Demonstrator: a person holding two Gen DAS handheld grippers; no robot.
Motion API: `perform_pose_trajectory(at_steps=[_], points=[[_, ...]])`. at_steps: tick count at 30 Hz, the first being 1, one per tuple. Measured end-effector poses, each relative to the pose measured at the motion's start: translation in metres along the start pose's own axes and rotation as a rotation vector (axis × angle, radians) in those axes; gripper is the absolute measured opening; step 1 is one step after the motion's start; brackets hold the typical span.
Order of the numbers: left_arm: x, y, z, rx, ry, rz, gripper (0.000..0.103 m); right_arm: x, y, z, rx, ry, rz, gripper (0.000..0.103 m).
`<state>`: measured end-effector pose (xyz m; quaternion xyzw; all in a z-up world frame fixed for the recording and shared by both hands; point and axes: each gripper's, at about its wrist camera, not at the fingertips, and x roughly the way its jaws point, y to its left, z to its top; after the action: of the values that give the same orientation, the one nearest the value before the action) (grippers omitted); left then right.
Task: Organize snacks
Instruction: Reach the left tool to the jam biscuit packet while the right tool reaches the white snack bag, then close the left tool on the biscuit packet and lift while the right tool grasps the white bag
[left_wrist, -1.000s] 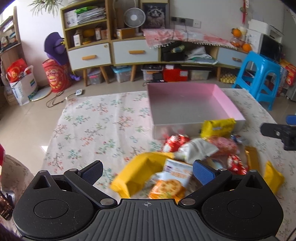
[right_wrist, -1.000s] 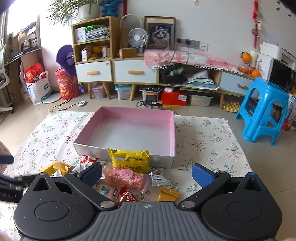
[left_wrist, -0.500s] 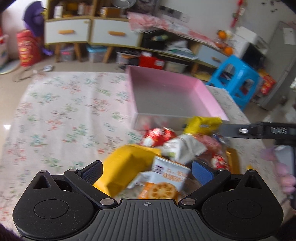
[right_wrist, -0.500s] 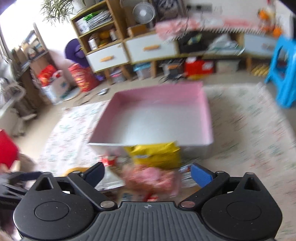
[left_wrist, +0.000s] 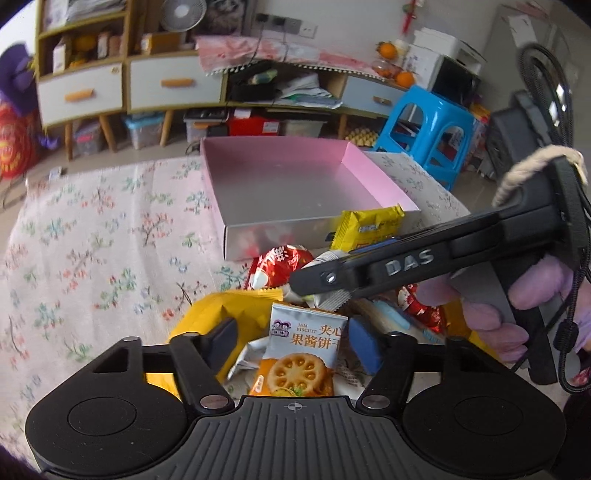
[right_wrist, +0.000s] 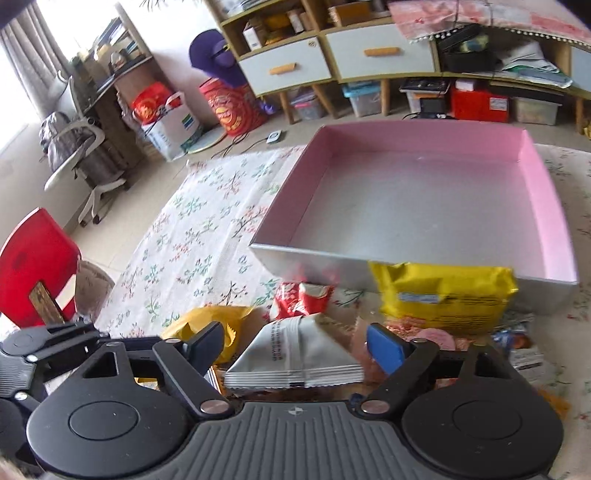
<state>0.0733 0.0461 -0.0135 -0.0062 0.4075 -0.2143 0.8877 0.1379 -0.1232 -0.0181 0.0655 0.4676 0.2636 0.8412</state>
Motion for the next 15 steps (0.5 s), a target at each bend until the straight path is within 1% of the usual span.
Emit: perform_pose_trajectory(at_steps=[3, 7, 8, 10, 15], points=[[0.003, -0.003, 0.0, 0.034, 0.017, -0.004, 0.052, 0.001, -0.001, -0.001, -0.02, 0.004, -0.016, 0.072], [0.009, -0.006, -0.003, 0.057, 0.059, 0.005, 0.043, 0.001, -0.002, -0.002, -0.039, 0.004, -0.043, 0.064], [0.011, -0.006, -0.003, 0.055, 0.07, 0.006, 0.042, 0.002, -0.003, -0.003, -0.041, 0.004, -0.048, 0.062], [0.013, -0.004, -0.005, 0.043, 0.087, 0.015, 0.04, 0.002, -0.004, -0.004, -0.04, 0.003, -0.056, 0.061], [0.009, 0.0, -0.007, 0.0, 0.081, 0.025, 0.037, 0.001, -0.004, -0.005, -0.026, -0.008, -0.078, 0.054]])
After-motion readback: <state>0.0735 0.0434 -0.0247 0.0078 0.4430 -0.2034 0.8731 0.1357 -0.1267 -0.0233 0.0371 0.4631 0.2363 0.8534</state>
